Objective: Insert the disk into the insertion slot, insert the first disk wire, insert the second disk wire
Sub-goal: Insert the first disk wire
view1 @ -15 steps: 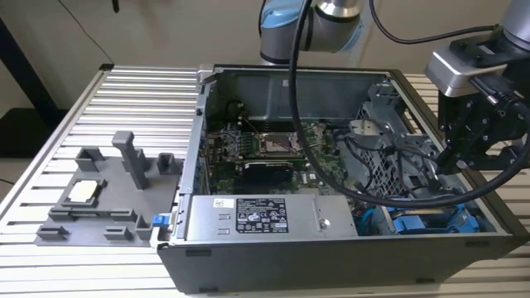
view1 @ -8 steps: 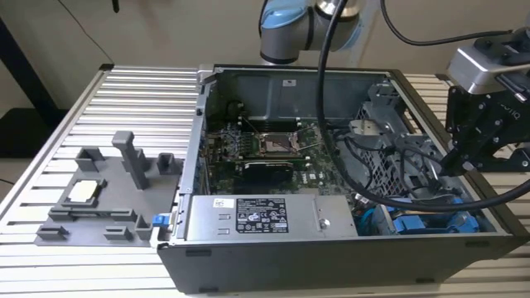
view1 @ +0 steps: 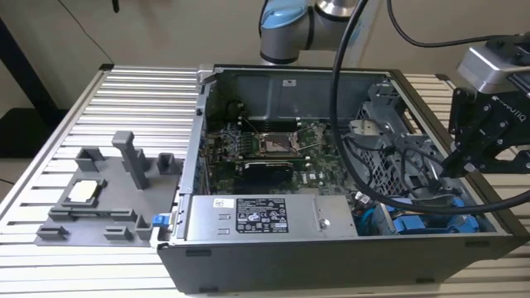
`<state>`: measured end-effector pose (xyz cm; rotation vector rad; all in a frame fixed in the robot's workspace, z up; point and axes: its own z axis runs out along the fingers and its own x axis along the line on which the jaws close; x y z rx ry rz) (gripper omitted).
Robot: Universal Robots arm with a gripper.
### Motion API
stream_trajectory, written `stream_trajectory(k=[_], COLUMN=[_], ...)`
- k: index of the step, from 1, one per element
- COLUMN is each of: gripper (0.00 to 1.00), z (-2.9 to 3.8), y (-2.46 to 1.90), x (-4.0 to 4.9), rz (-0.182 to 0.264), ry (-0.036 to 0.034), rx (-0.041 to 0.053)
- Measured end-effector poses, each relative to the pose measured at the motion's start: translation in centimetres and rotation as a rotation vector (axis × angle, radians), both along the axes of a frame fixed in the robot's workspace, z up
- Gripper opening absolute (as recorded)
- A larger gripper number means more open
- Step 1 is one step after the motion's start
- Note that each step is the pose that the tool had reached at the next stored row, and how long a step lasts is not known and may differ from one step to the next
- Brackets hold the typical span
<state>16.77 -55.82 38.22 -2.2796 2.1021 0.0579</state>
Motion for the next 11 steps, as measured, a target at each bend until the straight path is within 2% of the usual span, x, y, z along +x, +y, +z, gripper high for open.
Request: stream_trajectory(k=[4,11], gripper=[0.19,0.19], z=[-0.36,-1.02], y=[0.0,-0.05], x=[0.01,0.1], rz=[-0.052,-0.059], ry=[0.0,0.0006], rx=[0.0,-0.0024])
